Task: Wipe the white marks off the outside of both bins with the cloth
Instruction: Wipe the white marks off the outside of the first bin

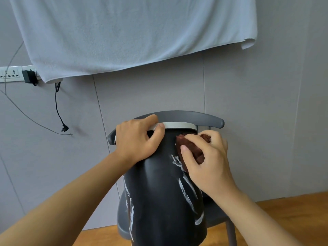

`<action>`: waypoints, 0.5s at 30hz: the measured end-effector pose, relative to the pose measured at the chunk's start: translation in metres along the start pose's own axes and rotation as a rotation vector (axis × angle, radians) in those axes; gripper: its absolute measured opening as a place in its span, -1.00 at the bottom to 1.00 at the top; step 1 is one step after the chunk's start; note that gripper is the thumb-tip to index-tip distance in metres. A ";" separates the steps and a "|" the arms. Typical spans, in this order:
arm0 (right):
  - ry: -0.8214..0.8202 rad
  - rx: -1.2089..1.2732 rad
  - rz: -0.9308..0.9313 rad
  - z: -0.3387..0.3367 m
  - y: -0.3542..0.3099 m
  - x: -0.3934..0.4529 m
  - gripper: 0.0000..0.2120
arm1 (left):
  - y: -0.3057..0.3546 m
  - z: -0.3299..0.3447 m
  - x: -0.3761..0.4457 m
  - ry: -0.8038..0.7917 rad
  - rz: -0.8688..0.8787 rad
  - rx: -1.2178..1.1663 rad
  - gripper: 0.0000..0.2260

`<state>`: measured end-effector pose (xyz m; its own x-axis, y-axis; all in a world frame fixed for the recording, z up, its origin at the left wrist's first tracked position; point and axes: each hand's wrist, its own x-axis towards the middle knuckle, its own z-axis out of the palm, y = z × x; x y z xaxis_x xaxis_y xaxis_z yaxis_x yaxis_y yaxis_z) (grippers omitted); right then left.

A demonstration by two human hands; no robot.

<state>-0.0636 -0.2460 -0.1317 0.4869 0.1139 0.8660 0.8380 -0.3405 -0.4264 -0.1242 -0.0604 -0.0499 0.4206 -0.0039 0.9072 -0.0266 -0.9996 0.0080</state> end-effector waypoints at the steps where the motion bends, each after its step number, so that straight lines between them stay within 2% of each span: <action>1: -0.004 0.018 0.038 0.003 -0.002 -0.005 -0.60 | 0.000 0.000 -0.001 0.003 0.001 -0.003 -0.64; 4: 0.030 0.051 0.059 0.006 -0.007 -0.009 -0.54 | 0.002 -0.001 -0.002 0.005 0.013 -0.004 -0.65; 7: 0.068 0.002 -0.037 0.001 -0.008 -0.003 -0.71 | 0.001 -0.003 -0.003 0.011 0.019 -0.008 -0.67; 11: 0.053 0.007 -0.065 -0.003 -0.009 0.004 -0.74 | -0.002 -0.006 -0.005 0.021 0.005 -0.014 -0.69; 13: 0.030 -0.054 -0.178 -0.005 -0.012 0.004 -0.81 | -0.003 -0.006 -0.005 0.017 0.006 -0.017 -0.67; 15: -0.092 -0.084 -0.318 -0.009 -0.013 0.002 -0.83 | -0.005 -0.006 -0.005 0.017 0.011 -0.025 -0.67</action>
<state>-0.0756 -0.2497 -0.1218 0.2278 0.3096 0.9232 0.9301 -0.3499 -0.1121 -0.1316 -0.0554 -0.0515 0.4049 -0.0144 0.9142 -0.0543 -0.9985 0.0083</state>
